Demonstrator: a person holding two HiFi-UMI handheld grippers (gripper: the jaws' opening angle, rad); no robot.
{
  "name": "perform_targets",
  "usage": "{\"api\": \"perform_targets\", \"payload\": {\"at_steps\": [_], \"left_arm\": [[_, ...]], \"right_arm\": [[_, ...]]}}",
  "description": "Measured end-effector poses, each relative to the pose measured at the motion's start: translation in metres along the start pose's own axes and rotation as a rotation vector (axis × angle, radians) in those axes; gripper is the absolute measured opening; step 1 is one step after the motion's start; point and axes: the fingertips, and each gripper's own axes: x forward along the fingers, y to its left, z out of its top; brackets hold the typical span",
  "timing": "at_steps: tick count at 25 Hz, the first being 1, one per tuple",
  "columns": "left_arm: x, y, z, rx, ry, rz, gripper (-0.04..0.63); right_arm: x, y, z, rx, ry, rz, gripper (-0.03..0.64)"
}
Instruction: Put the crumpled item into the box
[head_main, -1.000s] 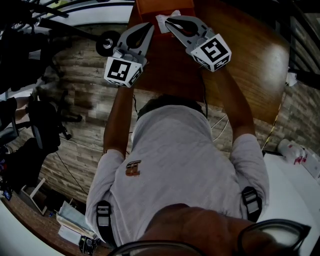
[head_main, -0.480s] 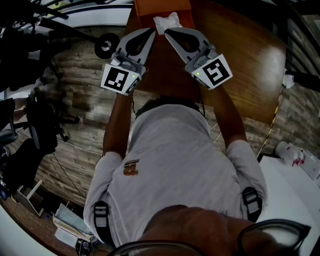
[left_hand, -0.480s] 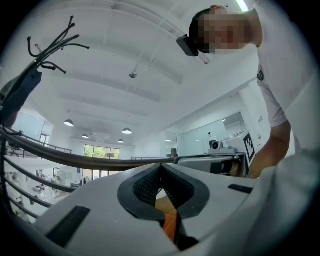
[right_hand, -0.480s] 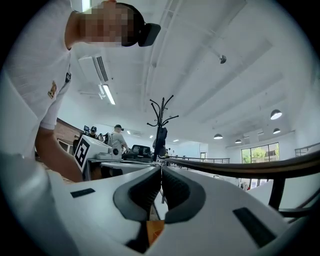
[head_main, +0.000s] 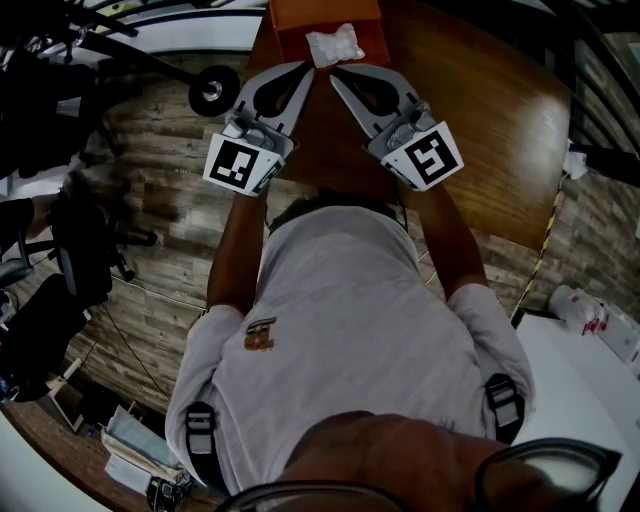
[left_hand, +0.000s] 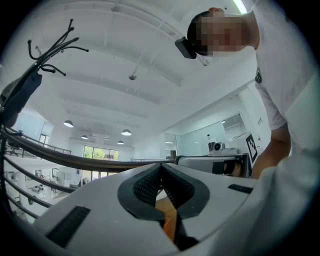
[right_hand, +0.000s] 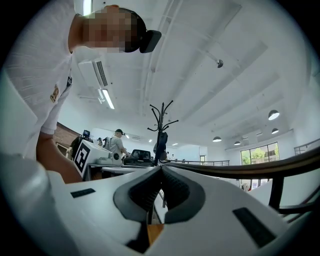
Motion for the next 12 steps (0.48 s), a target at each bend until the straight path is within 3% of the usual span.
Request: {"api": "perform_targets", "payload": {"at_steps": [12], "left_arm": [[-0.003, -0.002, 0.005, 0.01, -0.005, 0.008, 0.02]], "right_arm": [[0.002, 0.003, 0.011, 0.003, -0.057, -0.01, 0.032]]}}
